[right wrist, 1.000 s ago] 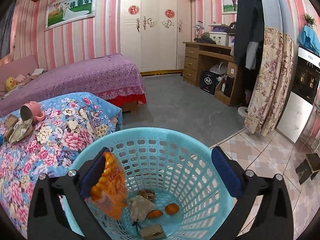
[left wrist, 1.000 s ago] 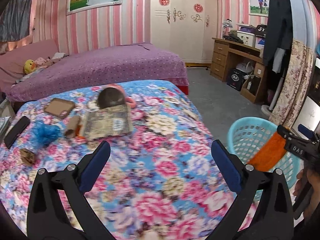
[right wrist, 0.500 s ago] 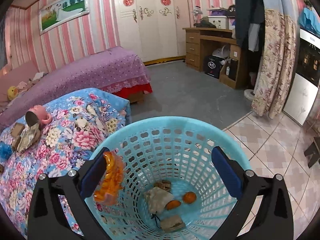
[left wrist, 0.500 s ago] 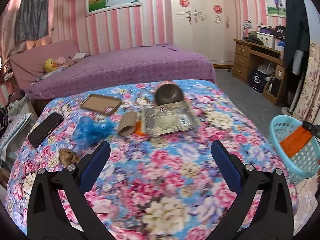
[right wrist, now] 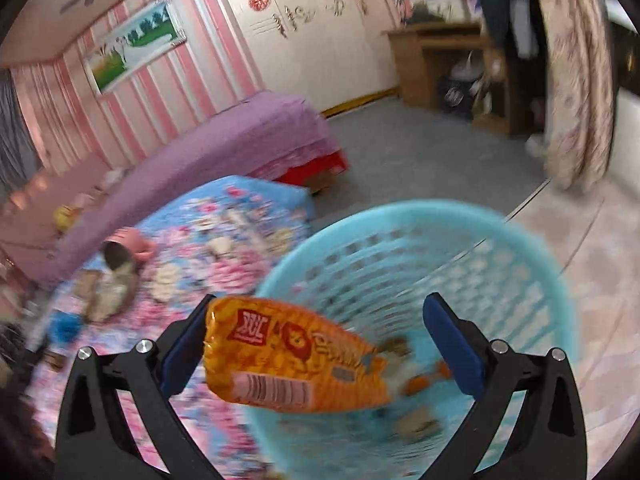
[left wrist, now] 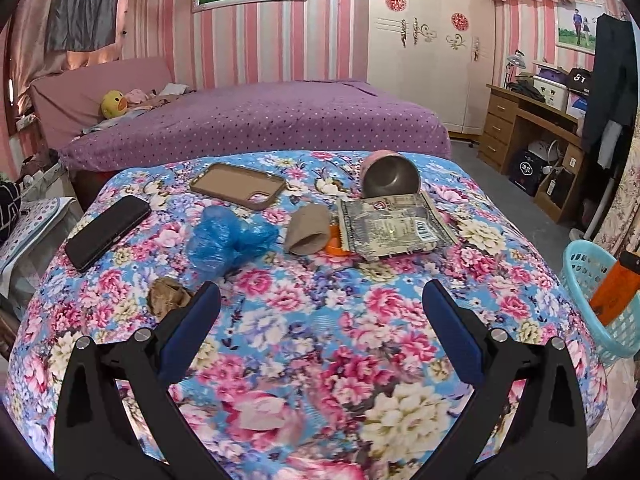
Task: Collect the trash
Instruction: 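Move both tools back over the bed toward the crumpled brown paper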
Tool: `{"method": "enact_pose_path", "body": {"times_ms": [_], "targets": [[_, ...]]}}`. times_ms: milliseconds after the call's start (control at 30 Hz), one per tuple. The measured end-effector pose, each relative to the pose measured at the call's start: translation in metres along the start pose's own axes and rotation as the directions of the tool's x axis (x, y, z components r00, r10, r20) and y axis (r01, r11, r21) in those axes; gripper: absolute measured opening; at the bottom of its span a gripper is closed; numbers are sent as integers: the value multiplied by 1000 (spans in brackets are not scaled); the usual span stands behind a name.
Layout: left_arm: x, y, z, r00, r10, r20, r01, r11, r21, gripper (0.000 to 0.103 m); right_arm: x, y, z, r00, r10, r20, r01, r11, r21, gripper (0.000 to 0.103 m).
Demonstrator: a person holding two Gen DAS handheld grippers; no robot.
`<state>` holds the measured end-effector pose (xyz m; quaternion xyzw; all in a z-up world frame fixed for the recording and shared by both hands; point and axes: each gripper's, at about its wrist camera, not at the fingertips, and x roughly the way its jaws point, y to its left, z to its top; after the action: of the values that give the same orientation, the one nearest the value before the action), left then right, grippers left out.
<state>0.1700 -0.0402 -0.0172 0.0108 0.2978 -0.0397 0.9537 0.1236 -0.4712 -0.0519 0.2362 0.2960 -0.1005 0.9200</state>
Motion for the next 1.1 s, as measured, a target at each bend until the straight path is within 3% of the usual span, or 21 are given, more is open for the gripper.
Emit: {"method": "enact_pose_path", "body": {"times_ms": [100,167,500,733,933,1100], "targets": [[-2,4,-1,1000,5,7,-5,1000,3,97,13,-6,-4,988,150,-40,-144,981,132,99],[-3,5,-2,1000,8,7,-8,1000,6,97,19,-12,-6,982,184,-41,-171,963,209,99],[2,28,-4,998,56,-5,-56,998,-15,97,24,-1,-5,1000,24,-4,-24,992,120,99],[23,76,-9,990,131,-59,-134,989,-54,97,28,12,-4,998,-48,35,46,996,70,99],[49,106,-12,985,79,-155,-99,987,-130,97,33,41,-1,993,-83,86,82,997,6,99],[57,118,-13,981,82,-176,-108,984,-144,96,41,79,-1,989,-97,113,108,989,-99,99]]}}
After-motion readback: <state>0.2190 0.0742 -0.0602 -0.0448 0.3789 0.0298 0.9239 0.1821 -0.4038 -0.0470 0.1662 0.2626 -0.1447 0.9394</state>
